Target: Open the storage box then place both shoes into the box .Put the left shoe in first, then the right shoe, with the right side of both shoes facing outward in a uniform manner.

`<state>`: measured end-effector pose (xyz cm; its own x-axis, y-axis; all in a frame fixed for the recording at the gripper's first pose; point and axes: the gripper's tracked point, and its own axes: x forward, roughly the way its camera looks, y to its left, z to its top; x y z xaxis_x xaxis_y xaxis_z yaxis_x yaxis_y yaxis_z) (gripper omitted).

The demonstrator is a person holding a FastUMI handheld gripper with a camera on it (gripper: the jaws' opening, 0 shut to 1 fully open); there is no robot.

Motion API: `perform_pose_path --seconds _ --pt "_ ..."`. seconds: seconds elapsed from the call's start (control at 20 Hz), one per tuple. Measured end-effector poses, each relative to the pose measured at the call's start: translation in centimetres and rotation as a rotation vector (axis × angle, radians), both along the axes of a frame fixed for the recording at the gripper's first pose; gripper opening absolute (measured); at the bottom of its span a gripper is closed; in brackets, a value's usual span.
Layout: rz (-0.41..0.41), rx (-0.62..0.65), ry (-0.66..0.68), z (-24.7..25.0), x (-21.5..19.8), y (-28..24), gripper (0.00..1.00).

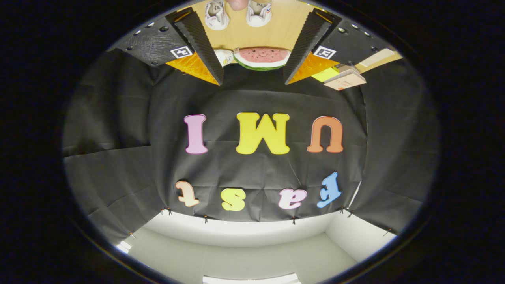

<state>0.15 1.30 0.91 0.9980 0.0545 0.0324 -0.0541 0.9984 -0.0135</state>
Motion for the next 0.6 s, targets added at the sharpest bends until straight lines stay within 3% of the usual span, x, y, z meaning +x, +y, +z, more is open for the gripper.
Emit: perform_pose_path --seconds 0.6 --pt "0.106 0.018 0.053 -1.9 2.7 -0.4 0.95"
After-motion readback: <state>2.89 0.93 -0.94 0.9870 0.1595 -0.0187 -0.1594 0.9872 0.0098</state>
